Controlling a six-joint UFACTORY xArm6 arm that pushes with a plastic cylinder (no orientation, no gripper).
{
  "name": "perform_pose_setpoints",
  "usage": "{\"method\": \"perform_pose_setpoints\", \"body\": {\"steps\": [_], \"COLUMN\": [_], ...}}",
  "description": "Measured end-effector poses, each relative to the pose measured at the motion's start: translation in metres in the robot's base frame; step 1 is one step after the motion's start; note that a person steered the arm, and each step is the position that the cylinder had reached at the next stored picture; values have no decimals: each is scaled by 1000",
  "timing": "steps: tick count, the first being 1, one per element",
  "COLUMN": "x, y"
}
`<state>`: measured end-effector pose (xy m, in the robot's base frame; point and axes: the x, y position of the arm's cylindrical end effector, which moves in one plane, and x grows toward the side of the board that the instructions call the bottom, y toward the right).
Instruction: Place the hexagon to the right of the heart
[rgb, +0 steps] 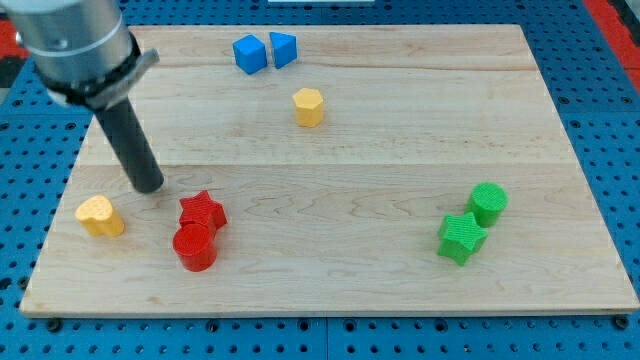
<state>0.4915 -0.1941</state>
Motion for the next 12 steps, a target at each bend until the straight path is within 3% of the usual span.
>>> {"method": "perform_pose_setpoints", "body": {"steps": [1,2,3,5,6,7,9,10,12], "x": [35,41,-28,-85,-125,-135,-161,-168,-137], "y": [-28,-12,34,241,233,148,180,141,88]}}
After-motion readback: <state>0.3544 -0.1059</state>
